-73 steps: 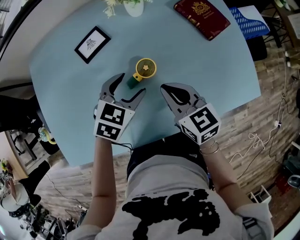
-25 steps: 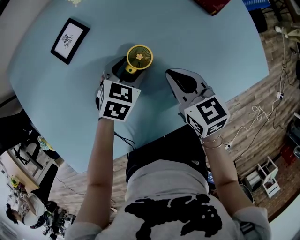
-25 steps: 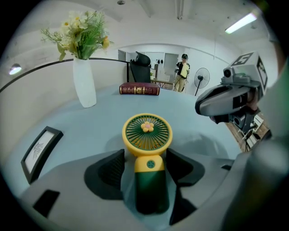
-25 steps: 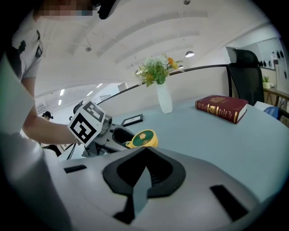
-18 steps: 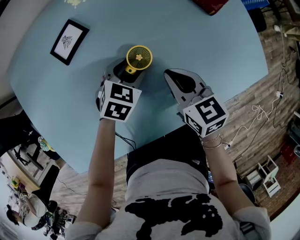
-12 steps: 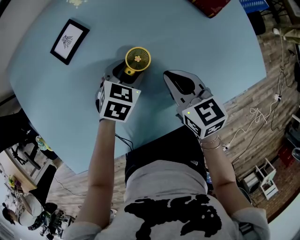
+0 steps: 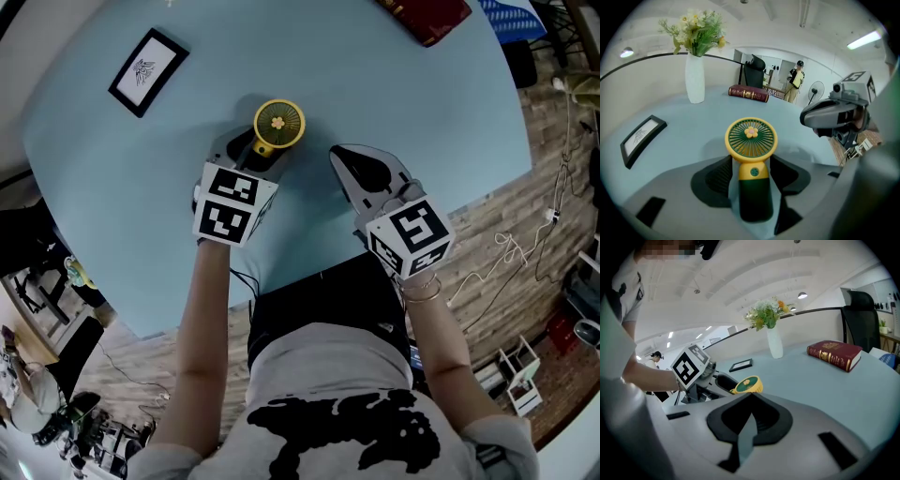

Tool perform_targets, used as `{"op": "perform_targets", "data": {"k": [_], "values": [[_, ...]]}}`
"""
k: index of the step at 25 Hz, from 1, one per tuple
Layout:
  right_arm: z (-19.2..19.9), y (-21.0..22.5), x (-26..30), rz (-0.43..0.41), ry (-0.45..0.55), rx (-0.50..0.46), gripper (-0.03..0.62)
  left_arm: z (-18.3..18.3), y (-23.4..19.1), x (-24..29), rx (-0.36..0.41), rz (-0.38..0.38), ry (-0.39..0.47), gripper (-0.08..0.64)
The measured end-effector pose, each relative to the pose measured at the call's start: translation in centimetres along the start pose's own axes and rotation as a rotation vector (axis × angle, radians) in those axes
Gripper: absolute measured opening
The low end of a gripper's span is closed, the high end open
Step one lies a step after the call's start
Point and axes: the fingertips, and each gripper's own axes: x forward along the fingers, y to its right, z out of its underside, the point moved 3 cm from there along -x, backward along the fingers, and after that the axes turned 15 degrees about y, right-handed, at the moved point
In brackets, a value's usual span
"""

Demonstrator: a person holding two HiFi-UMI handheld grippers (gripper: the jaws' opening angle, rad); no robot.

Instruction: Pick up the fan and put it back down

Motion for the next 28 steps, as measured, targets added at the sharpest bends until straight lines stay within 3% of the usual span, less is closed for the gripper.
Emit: {"op": "perform_targets", "data": {"k": [2,7,13,28], "values": [[0.0,-0.1,0.1,-0.019,-0.005,-0.004,0.005,-0.3,0.2,-0.3,-0.027,0.008,0.029,0.264],[-0.8,-0.3,0.2,-0.058,0.001,-0.019,0.005,-2.1,0.7,-1.6,-0.01,0.001,0.101,0.264],[-2.3,-0.3,0.5,-0.084,0.021,-0.047,0.005,-4.2,1.1,-3.1,-0.082,-0.035,0.188,0.264],[-8.1,-2.2,0.7,-0.173,0.1,-0.14,0.005,-9.5,-0.4,-8.8,-0.027,-0.122,0.318,0.264]]}}
